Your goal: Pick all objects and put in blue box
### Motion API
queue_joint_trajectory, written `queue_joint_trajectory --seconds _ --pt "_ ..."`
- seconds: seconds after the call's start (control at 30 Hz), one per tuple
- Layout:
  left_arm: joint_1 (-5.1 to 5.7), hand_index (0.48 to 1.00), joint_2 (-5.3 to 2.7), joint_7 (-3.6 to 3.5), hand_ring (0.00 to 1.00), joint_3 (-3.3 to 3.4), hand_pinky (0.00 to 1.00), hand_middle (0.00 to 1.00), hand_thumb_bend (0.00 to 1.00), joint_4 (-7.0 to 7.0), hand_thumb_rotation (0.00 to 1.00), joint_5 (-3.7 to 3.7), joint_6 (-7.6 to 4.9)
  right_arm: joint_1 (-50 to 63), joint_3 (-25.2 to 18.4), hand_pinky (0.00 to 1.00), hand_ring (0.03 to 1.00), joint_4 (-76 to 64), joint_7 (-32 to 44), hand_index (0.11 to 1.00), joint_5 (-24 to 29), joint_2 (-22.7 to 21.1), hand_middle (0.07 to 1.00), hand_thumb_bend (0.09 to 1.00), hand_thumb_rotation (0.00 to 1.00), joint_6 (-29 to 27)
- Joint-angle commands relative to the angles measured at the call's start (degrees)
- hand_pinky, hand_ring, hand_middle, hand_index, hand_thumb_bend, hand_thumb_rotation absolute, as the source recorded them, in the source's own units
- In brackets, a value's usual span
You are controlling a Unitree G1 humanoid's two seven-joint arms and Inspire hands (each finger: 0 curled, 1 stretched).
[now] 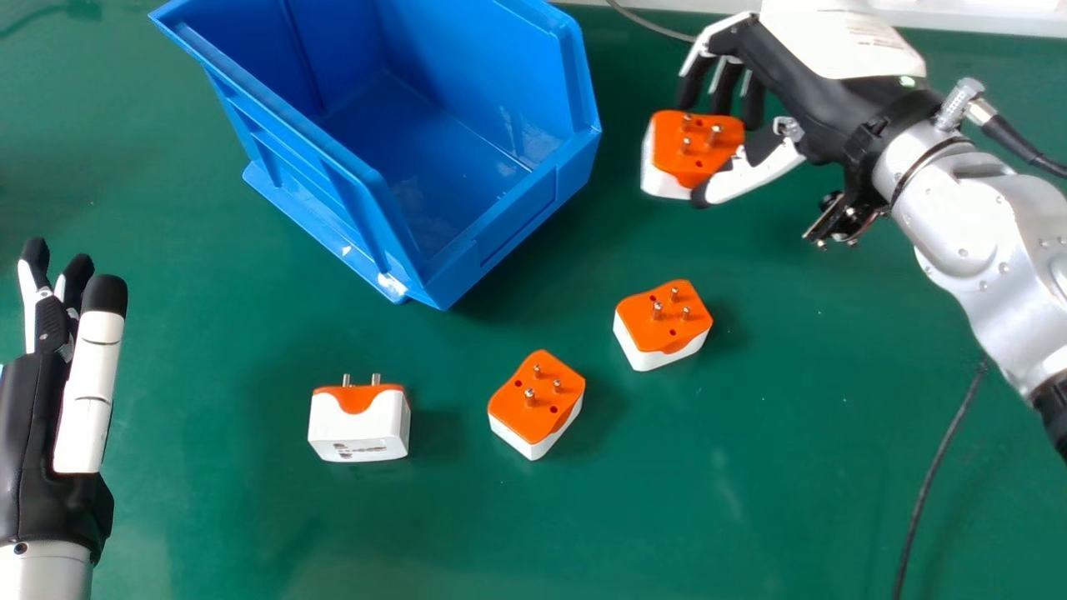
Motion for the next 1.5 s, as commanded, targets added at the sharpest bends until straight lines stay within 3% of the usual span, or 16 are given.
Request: queue_joint_trajectory --seconds 0.0,0.33,0.47,0.6,0.7,0.77,0.87,0.97,1.17,1.3,1.47 --pt "-0.42 1.000 0.72 0.10 1.00 0.54 1.00 1.00 0.74 0.29 0.91 0.23 -1.36 0.30 -1.85 0.30 0.404 -4.74 1.14 0.563 1.71 -0.25 0.476 0.488 0.00 0.07" --pt "-2.30 1.000 0.91 0.74 1.00 0.35 1.00 1.00 0.72 2.40 0.90 1.25 -1.57 0.05 -1.38 0.26 0.384 -14.43 6.89 0.561 3.68 3.41 0.467 0.489 0.00 0.22" --pt "-3.03 1.000 0.80 0.62 1.00 0.34 1.00 1.00 0.69 3.24 0.90 1.42 -1.94 -2.67 -0.29 0.22 0.370 -13.26 8.49 0.546 3.27 6.32 0.467 0.495 0.00 -0.33" --pt "-3.28 1.000 0.47 0.77 1.00 -0.10 1.00 1.00 0.68 2.67 0.90 1.71 -1.86 -5.89 1.14 0.22 0.364 -10.00 8.76 0.549 2.40 9.28 0.467 0.496 0.00 -1.41" --pt "-3.55 1.000 0.58 1.29 1.00 -0.28 1.00 1.00 0.66 2.33 0.89 2.14 -1.07 -8.98 2.49 0.24 0.360 -5.74 8.20 0.546 1.59 11.45 0.473 0.499 0.00 -2.40" --pt "-3.80 1.000 0.62 1.95 1.00 -0.38 1.00 1.00 0.66 2.48 0.89 2.82 -0.64 -11.33 3.39 0.23 0.354 -2.05 7.29 0.548 0.94 13.13 0.469 0.499 0.00 -2.93" --pt "-3.90 1.000 0.51 3.38 1.00 -1.02 1.00 1.00 0.65 1.25 0.89 4.27 1.11 -15.18 4.69 0.24 0.355 4.66 4.66 0.545 -0.25 16.42 0.468 0.501 0.00 -3.54" --pt "-3.68 1.000 0.46 3.83 1.00 -1.41 1.00 1.00 0.63 0.12 0.88 4.83 2.35 -18.73 5.75 0.25 0.352 11.23 0.99 0.550 -1.73 19.91 0.469 0.501 0.00 -3.41" --pt "-3.35 1.000 0.07 4.37 1.00 -1.74 1.00 1.00 0.63 -0.98 0.87 4.83 3.32 -27.69 7.54 0.26 0.358 26.06 -7.30 0.548 -4.23 26.36 0.475 0.503 0.00 -2.56" --pt "-3.28 1.000 -0.09 4.20 1.00 -1.78 1.00 1.00 0.64 -0.56 0.87 4.34 2.28 -33.08 9.28 0.26 0.362 34.82 -11.91 0.545 -6.24 29.22 0.475 0.504 0.00 -1.53" --pt "-3.07 1.000 -0.39 4.26 1.00 -1.94 1.00 1.00 0.63 -0.62 0.87 4.35 1.62 -38.15 11.70 0.29 0.380 42.31 -15.72 0.538 -8.58 31.80 0.481 0.504 0.00 1.61"
